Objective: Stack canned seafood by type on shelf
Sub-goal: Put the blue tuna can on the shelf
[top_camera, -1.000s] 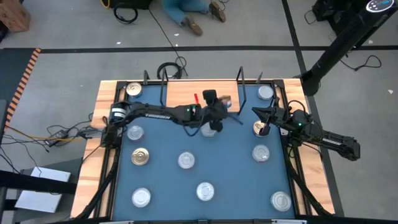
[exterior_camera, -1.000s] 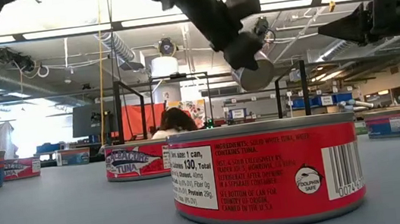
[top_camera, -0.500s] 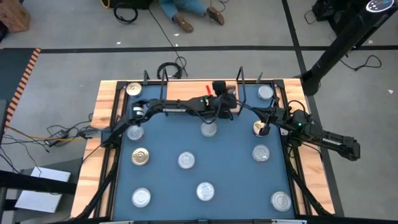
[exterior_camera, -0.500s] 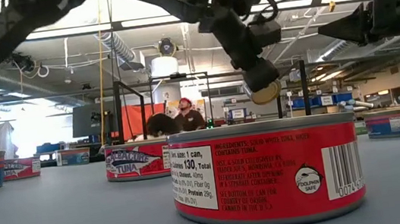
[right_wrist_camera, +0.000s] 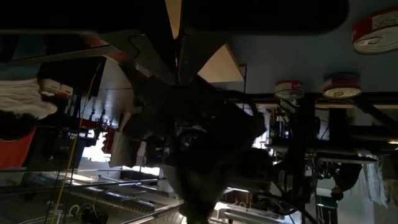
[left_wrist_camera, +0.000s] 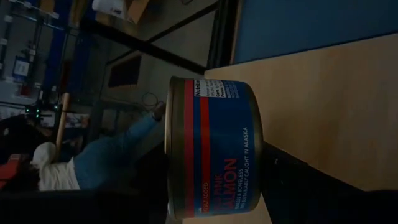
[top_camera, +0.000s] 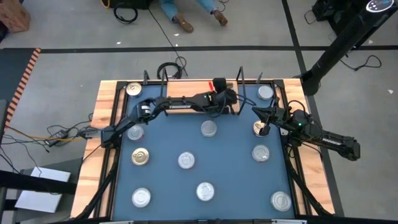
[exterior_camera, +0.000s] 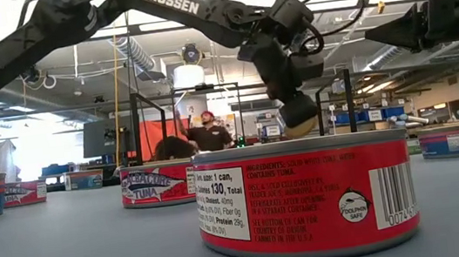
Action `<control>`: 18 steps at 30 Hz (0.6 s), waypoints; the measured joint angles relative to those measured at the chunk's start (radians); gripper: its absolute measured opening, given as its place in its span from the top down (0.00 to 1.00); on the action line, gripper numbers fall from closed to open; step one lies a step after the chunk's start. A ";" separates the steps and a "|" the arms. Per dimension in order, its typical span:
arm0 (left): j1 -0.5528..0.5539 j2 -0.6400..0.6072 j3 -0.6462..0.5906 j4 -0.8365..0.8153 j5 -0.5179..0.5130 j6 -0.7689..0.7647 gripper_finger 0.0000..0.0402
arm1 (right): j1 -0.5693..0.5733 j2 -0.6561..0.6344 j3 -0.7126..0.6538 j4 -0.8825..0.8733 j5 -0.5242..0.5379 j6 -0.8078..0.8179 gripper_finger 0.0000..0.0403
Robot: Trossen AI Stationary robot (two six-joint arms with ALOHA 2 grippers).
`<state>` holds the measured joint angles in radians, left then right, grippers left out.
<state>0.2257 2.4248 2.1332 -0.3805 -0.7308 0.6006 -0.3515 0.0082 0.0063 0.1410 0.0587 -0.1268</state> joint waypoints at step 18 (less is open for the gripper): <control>0.038 0.006 0.000 0.018 0.117 -0.054 0.50 | 0.000 0.000 0.000 0.000 0.000 0.000 0.93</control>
<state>0.2639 2.4308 2.1330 -0.3626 -0.6133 0.5462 -0.3514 0.0082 0.0063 0.1410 0.0586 -0.1268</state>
